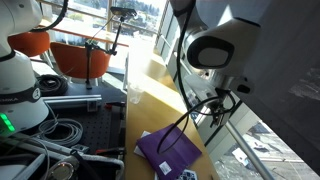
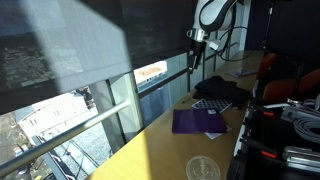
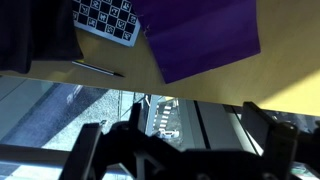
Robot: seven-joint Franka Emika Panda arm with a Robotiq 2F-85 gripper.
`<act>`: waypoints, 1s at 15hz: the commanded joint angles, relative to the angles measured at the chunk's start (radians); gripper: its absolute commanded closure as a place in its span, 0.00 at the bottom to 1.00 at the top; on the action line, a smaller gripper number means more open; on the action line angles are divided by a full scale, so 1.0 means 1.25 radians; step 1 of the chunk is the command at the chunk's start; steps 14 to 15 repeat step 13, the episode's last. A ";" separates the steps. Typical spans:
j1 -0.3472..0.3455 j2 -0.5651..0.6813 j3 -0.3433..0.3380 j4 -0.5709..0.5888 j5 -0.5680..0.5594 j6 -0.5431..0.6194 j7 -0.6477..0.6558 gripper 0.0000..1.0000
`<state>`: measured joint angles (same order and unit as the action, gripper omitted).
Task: Close the purple file holder
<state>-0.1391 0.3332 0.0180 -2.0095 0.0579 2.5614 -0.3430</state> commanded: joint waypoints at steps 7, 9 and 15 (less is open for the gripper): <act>-0.109 0.024 -0.015 -0.015 0.132 -0.088 -0.131 0.00; -0.110 0.032 -0.017 -0.015 0.130 -0.088 -0.125 0.00; -0.105 0.032 -0.017 -0.014 0.129 -0.088 -0.119 0.00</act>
